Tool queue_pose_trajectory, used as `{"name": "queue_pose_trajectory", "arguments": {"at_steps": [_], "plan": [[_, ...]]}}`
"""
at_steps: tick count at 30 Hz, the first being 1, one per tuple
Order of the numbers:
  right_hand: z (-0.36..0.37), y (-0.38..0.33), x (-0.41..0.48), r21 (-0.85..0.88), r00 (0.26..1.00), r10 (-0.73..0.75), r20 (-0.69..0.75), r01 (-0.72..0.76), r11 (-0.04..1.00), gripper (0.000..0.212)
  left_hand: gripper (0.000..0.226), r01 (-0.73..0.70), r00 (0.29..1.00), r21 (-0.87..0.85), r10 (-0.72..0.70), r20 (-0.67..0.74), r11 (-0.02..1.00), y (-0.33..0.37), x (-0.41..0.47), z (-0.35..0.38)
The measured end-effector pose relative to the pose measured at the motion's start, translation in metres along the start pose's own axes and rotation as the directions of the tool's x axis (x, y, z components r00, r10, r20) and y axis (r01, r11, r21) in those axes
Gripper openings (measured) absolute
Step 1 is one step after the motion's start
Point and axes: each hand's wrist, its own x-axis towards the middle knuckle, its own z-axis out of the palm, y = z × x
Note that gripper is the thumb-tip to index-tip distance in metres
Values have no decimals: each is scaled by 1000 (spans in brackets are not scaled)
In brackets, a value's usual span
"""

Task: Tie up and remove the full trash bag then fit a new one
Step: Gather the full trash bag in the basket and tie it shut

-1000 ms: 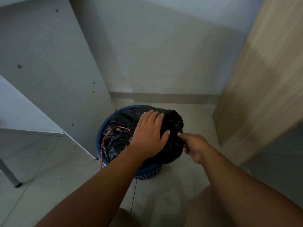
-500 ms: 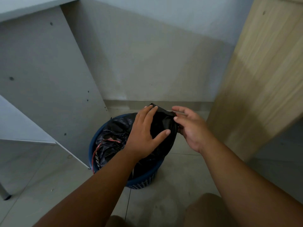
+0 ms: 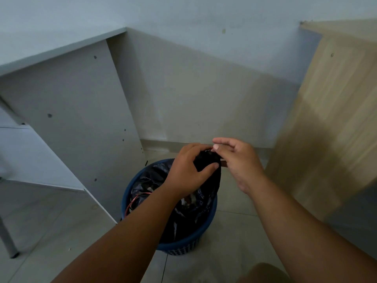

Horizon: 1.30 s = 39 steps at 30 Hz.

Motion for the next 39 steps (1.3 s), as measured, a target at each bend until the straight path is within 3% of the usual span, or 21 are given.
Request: {"name": "queue_pose_trajectory", "arguments": {"at_steps": [3, 5, 8, 10, 12, 14, 16, 18, 20, 22, 24, 26, 30, 32, 35, 39], "plan": [[8, -7, -3, -126, 990, -142, 2, 141, 982, 24, 59, 88, 995, -71, -84, 58, 994, 6, 3, 8], [14, -14, -3, -133, 967, -253, -20, 249, 959, 25, 47, 149, 988, -102, -144, 50, 984, 8, 8, 13], [20, -25, 0, 164, 973, -227, -49, 232, 959, 24, 17, 238, 970, -159, -242, -5, 958, 8, 12, 9], [21, -28, 3, 399, 992, -126, -10, 120, 909, 20, 15, 263, 964, -121, -264, 10, 957, 0, 8, 0], [22, -24, 7, 468, 996, -85, 37, 58, 882, 19, 16, 246, 968, -8, -246, 55, 969, -15, -2, -10], [19, -12, 10, 262, 990, -127, 59, 107, 959, 24, 15, 225, 965, 62, -232, 124, 972, -34, -15, -20], [14, 2, 9, -190, 970, -187, 156, 215, 958, 34, 19, 147, 966, 153, -175, 190, 977, -51, -29, -27], [10, 14, 8, -553, 934, -157, 321, 319, 769, 40, 25, 47, 967, 290, -117, 227, 956, -67, -40, -32], [6, 25, 8, -741, 896, -57, 439, 398, 540, 39, 24, 30, 964, 393, -130, 230, 919, -83, -50, -40], [3, 35, 9, -808, 881, 18, 473, 426, 408, 28, 24, 45, 960, 458, -165, 227, 888, -97, -61, -47], [-2, 46, 10, -829, 876, 45, 480, 436, 351, 18, 26, 47, 951, 501, -192, 243, 864, -104, -71, -50], [-4, 54, 9, -840, 883, 57, 466, 422, 340, 16, 25, 45, 950, 501, -193, 247, 864, -106, -76, -48], [0, 65, 7, -856, 919, 80, 386, 324, 403, 20, 26, 184, 960, 384, -249, 128, 905, -103, -79, -40], [9, 70, 7, -872, 939, -15, 343, 325, 367, 24, 28, 195, 962, 349, -248, 113, 917, -103, -78, -36], [32, 70, 4, -937, 934, -216, 286, 319, 140, 37, 27, 192, 969, 307, -229, 89, 932, -99, -74, -33], [52, 70, 0, -958, 934, -225, 276, 250, -141, 52, 25, 171, 977, 317, -202, 68, 933, -100, -75, -33]]}}
